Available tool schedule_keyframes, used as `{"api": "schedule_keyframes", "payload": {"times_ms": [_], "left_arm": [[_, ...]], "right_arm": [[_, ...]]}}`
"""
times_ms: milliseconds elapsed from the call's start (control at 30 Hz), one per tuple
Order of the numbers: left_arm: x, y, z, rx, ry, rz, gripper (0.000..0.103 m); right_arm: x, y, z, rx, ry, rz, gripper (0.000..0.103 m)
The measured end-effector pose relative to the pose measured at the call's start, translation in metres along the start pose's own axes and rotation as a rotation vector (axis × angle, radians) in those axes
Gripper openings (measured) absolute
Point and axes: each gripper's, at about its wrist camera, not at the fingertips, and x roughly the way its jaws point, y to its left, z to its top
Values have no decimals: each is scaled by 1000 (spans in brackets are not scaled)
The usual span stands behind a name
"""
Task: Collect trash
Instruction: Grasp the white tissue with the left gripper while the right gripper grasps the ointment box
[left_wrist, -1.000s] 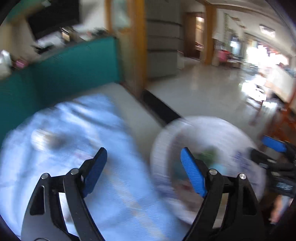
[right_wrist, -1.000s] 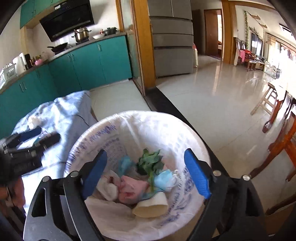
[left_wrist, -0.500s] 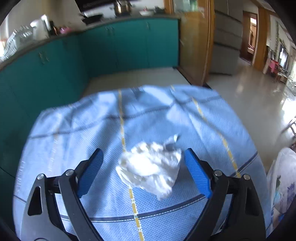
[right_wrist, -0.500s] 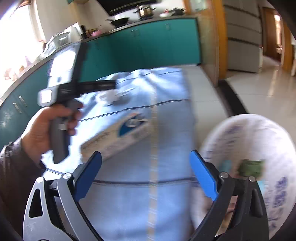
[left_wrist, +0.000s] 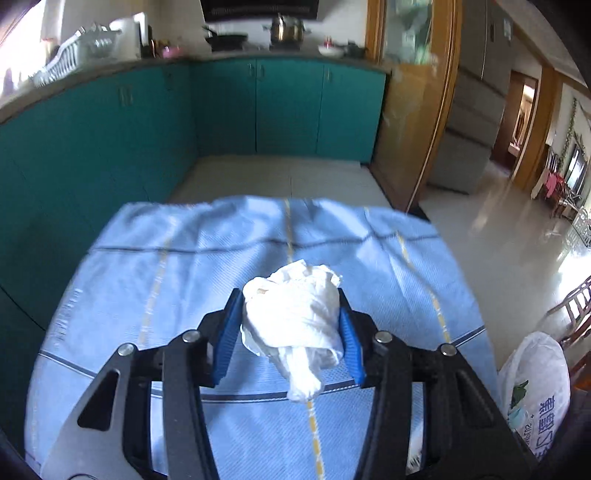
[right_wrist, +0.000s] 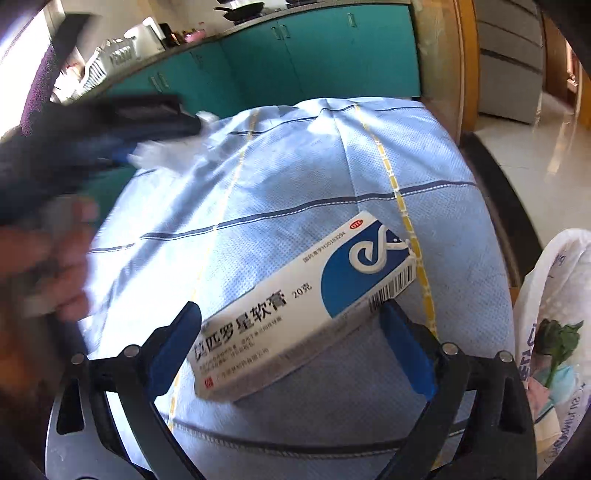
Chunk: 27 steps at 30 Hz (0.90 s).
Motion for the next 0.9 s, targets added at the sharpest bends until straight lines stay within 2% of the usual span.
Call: {"api": "schedule_keyframes", "payload": {"times_ms": [133,200,233,300,400,500,533,567,633,700,767,800,900], "left_arm": [[-25,6,-2,45,-52,22,50],[-32,13,-5,48,-47,17,50],[-35,18,-7,45,-38,16,50],[-36,27,-11,44,-8,13,50],[-37,33,-19,73,21,14,50],[-39,33,-28,115,35,6,50],[-43,34,-32,128,36,0,50],[-44,34,-35,143,37,-7,51],[-47,32,-44,180,39,-17,51],[-47,32,-53,207,49,-29,52],[-46,34,-60,223,72,-52,53],[-45,34,-64,230,91,-73,54],[-41,34,-73,247,135,-114,55]], "right_arm": [[8,18,2,-38,-10,-62,94],[9,25,-1,-89,-13,-61,80],[10,27,-1,-110,-7,-58,76],[5,26,-2,-133,13,6,56],[-4,18,-8,-153,47,76,42],[-14,7,-18,-178,84,154,33],[-20,1,-23,-177,100,198,33],[-25,-6,-26,-176,106,202,33],[-35,-17,-31,-181,92,135,36],[-42,-27,-33,-179,66,36,60],[-48,-32,-33,-169,23,-12,73],[-50,-31,-33,-174,1,-24,78],[-56,-17,-33,-238,-74,-81,84]]}}
